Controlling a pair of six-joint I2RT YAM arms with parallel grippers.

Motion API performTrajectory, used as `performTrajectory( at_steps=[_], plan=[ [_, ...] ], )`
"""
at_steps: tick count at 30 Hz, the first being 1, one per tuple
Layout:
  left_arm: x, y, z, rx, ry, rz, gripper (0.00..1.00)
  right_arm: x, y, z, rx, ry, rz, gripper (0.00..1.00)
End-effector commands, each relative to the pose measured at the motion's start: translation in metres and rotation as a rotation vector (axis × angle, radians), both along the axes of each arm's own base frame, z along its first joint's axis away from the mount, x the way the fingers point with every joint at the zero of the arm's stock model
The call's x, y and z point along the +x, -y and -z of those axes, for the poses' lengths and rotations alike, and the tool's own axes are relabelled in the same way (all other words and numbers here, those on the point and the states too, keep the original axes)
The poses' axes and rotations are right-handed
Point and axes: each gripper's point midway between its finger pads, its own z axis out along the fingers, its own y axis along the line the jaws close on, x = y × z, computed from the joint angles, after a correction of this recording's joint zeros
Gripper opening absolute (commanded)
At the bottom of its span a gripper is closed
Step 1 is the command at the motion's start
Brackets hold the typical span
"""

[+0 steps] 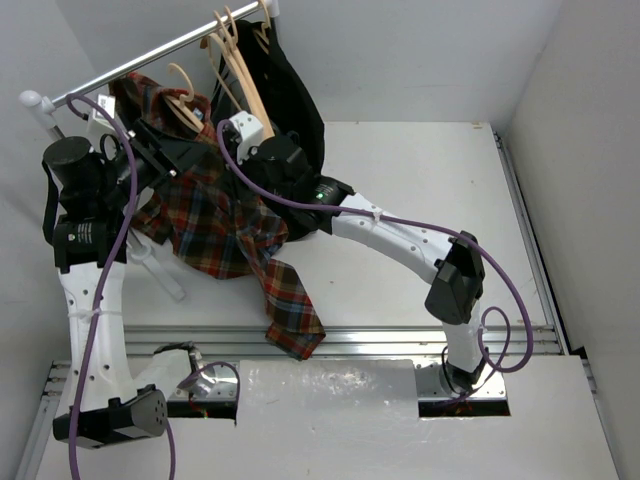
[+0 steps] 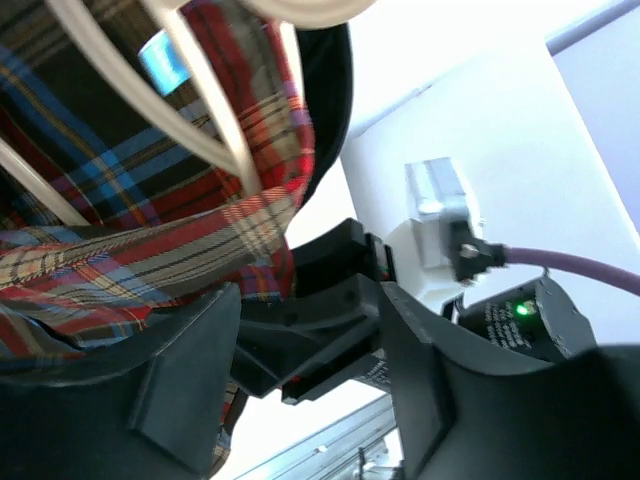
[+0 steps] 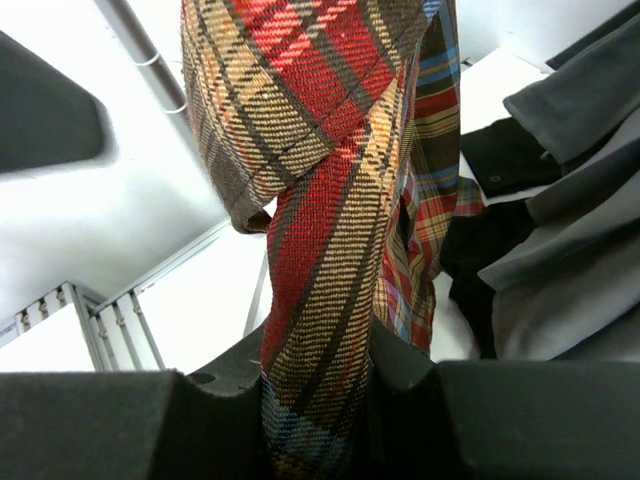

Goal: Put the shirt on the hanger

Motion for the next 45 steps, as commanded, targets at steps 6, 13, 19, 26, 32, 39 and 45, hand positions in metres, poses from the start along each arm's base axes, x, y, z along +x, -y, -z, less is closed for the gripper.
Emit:
performTrajectory(
  at_steps=[6,13,19,26,32,39,45],
  plan=[
    [0.013,0.015,0.01,-0.134,0.011,-0.008,0.66,-0.015,-0.013,-0.066,0.148,0.102,-0.056,0.0],
    [0.02,0.019,0.002,-0.103,0.066,-0.057,0.74,-0.026,-0.026,-0.06,0.128,0.117,-0.086,0.0],
    [0.022,0.019,0.01,-0.117,0.056,-0.055,0.56,-0.036,-0.036,-0.058,0.107,0.139,-0.116,0.0],
    [0.024,0.019,0.024,-0.129,0.002,-0.058,0.09,-0.043,-0.048,-0.058,0.105,0.15,-0.137,0.0],
    [0.026,0.012,0.017,-0.106,0.01,-0.1,0.0,-0.047,-0.047,-0.058,0.102,0.15,-0.157,0.0],
    [0.041,-0.005,-0.009,-0.116,0.033,-0.168,0.0,-0.053,-0.034,-0.071,0.087,0.205,-0.17,0.58],
    [0.061,-0.009,-0.034,-0.18,0.051,-0.127,0.0,-0.065,-0.001,-0.062,0.021,0.241,-0.156,0.7]
  ],
)
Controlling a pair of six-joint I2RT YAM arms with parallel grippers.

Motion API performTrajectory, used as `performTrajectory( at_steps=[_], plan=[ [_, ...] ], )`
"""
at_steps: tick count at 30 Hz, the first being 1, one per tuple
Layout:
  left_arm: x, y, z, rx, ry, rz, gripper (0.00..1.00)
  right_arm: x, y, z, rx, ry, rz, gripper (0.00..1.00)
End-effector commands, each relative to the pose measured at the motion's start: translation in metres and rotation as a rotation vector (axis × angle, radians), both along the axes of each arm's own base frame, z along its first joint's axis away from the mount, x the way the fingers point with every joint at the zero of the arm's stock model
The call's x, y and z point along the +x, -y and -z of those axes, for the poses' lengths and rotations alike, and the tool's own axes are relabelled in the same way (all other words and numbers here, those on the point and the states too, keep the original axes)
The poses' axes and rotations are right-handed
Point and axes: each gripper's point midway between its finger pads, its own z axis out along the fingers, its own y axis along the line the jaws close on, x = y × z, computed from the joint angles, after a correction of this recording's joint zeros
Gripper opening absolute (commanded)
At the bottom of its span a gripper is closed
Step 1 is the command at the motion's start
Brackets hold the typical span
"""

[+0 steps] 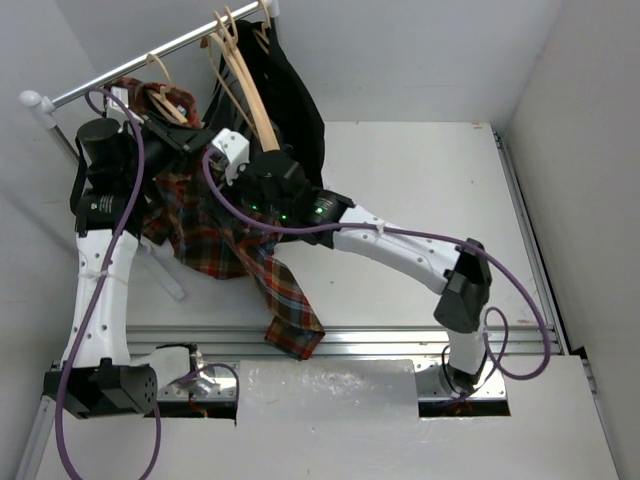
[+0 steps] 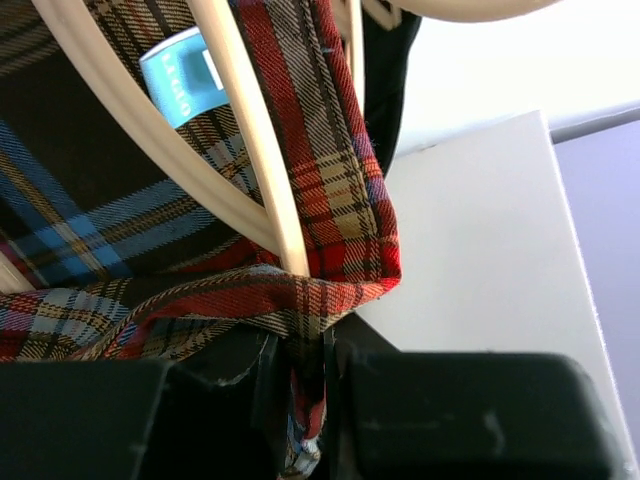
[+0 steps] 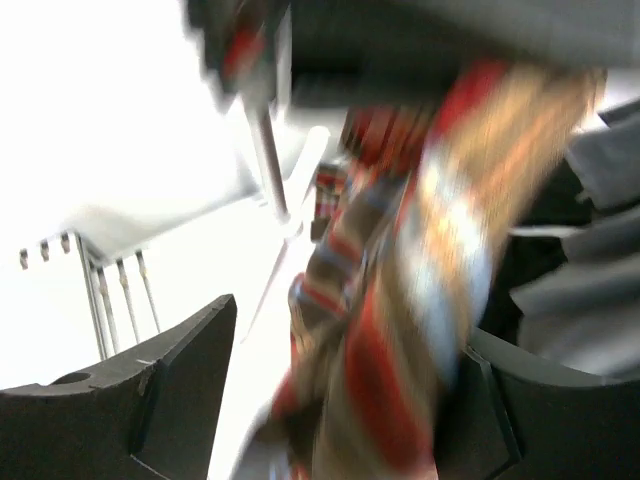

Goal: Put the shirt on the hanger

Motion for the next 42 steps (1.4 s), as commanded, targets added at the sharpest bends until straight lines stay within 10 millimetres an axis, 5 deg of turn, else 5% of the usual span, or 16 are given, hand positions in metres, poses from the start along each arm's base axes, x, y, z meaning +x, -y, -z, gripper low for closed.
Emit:
performTrajectory(
  at_steps=[1,6,9,13,21,27,33,35,38,42],
  plan=[
    [0.003,-0.004,-0.062,-0.007,0.197,0.007,0.0,-0.023,0.023,-0.052,0.072,0.111,-0.027,0.7],
    [0.009,-0.017,-0.083,0.007,0.243,-0.047,0.0,-0.028,0.044,-0.045,0.051,0.12,0.002,0.72],
    [0.015,-0.025,-0.091,0.006,0.263,-0.06,0.0,-0.026,0.052,-0.04,0.032,0.117,0.029,0.96],
    [0.02,-0.028,-0.098,0.006,0.277,-0.069,0.0,-0.022,0.068,-0.042,0.033,0.122,0.096,0.99],
    [0.036,-0.046,-0.077,-0.007,0.212,-0.108,0.0,-0.028,0.098,-0.049,0.032,0.16,0.144,0.99],
    [0.041,-0.053,-0.042,-0.009,0.143,-0.113,0.0,-0.032,0.109,-0.04,0.015,0.155,0.154,0.99],
    [0.035,-0.05,-0.029,0.019,0.128,-0.098,0.0,-0.037,0.113,-0.035,0.004,0.138,0.145,0.99],
    [0.031,-0.049,-0.024,0.033,0.117,-0.092,0.1,-0.038,0.116,-0.035,-0.001,0.131,0.148,0.99],
    [0.022,-0.045,-0.026,0.084,0.139,-0.072,0.39,-0.039,0.122,-0.032,-0.007,0.112,0.155,0.99],
    [0.003,-0.048,-0.036,0.208,0.176,-0.096,0.76,-0.035,0.143,-0.002,-0.06,-0.001,0.191,0.99]
  ],
)
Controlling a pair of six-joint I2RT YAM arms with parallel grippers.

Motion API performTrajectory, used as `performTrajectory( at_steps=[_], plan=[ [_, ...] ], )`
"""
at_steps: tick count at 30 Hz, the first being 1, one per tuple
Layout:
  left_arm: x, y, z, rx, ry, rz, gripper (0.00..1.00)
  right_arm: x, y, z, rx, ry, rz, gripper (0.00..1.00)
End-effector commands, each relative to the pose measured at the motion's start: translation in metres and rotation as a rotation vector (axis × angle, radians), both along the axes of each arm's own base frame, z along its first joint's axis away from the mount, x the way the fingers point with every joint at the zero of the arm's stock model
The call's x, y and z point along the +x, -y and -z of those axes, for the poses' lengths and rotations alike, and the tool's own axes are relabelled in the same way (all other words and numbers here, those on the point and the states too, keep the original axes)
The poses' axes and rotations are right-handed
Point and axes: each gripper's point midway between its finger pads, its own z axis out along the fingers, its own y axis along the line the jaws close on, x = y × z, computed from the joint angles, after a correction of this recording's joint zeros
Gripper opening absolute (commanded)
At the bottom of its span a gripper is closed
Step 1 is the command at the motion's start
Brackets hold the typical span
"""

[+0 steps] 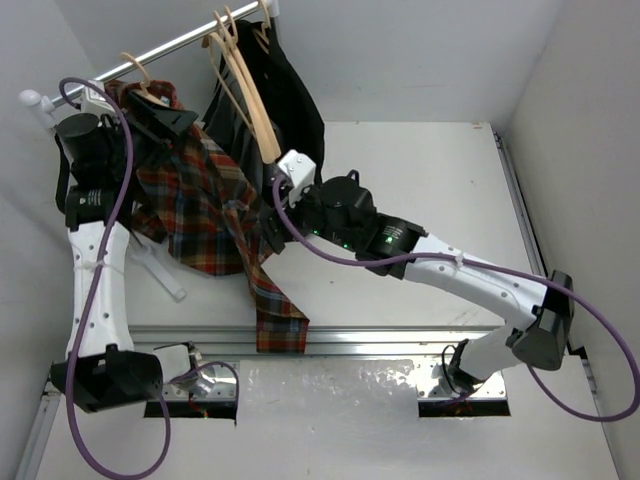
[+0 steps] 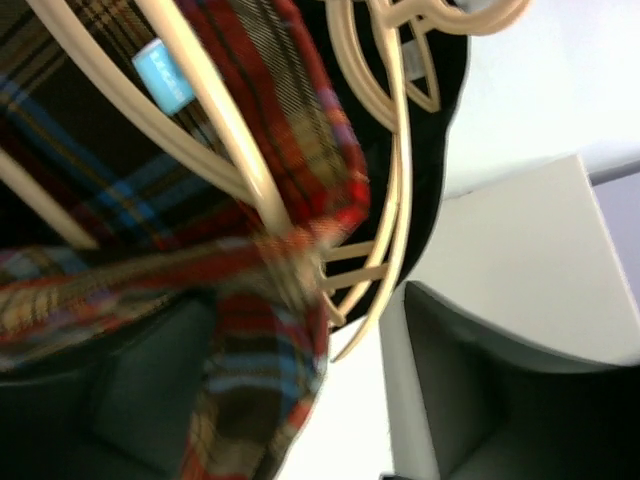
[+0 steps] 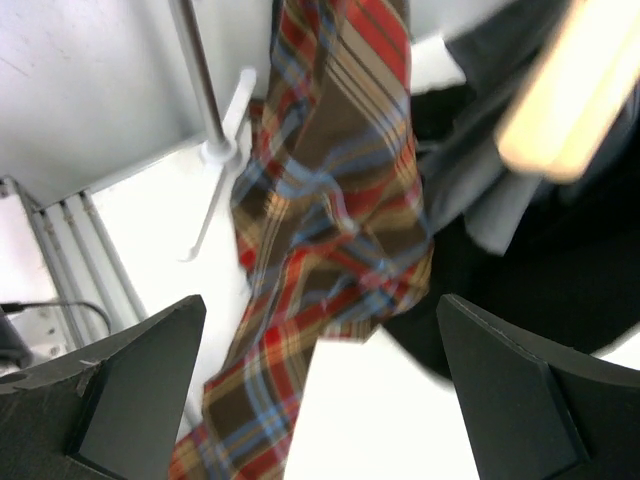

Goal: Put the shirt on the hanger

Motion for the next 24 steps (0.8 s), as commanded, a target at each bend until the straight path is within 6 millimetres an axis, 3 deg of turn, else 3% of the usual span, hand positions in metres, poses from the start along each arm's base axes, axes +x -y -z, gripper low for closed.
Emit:
performTrajectory(
  at_steps=[1,3,5,8,11,12,14,15,16,17,19,20,24],
  plan=[
    [-0.028,-0.005,-0.034,0.175,0.13,-0.032,0.81,0.01,0.034,0.01,0.039,-0.13,0.084,0.99],
    [-0.042,-0.013,-0.035,0.289,0.139,-0.08,0.93,0.015,0.054,0.036,0.053,-0.269,0.113,0.99],
    [-0.06,-0.018,-0.032,0.406,0.153,-0.107,0.99,0.018,0.07,0.05,0.061,-0.328,0.14,0.99],
    [-0.087,-0.021,-0.022,0.618,0.182,-0.097,1.0,0.019,0.098,0.075,0.044,-0.384,0.205,0.99],
    [-0.105,-0.022,0.013,0.87,0.155,0.001,0.99,0.019,0.133,0.111,0.0,-0.479,0.301,0.99],
    [-0.108,-0.025,0.047,0.899,0.06,0.055,0.99,0.023,0.145,0.119,0.013,-0.522,0.331,0.99],
    [-0.114,-0.033,0.083,1.029,-0.018,0.136,0.98,0.025,0.163,0.137,0.013,-0.579,0.389,0.99],
    [-0.121,-0.039,0.117,1.079,-0.096,0.181,0.98,0.026,0.181,0.153,0.025,-0.628,0.45,0.99],
    [-0.126,-0.04,0.134,1.098,-0.129,0.212,0.98,0.026,0.19,0.162,0.034,-0.655,0.48,0.99],
    [-0.135,-0.038,0.162,1.092,-0.191,0.269,0.97,0.026,0.209,0.18,0.05,-0.705,0.55,0.99],
    [-0.144,-0.036,0.188,1.113,-0.236,0.35,0.92,0.027,0.23,0.192,0.077,-0.741,0.63,0.99],
    [-0.15,-0.036,0.212,1.097,-0.291,0.378,0.92,0.026,0.249,0.208,0.091,-0.786,0.706,0.99],
    [-0.15,-0.073,0.251,1.167,-0.453,0.248,0.91,0.027,0.284,0.226,0.086,-0.801,0.85,0.99]
  ],
)
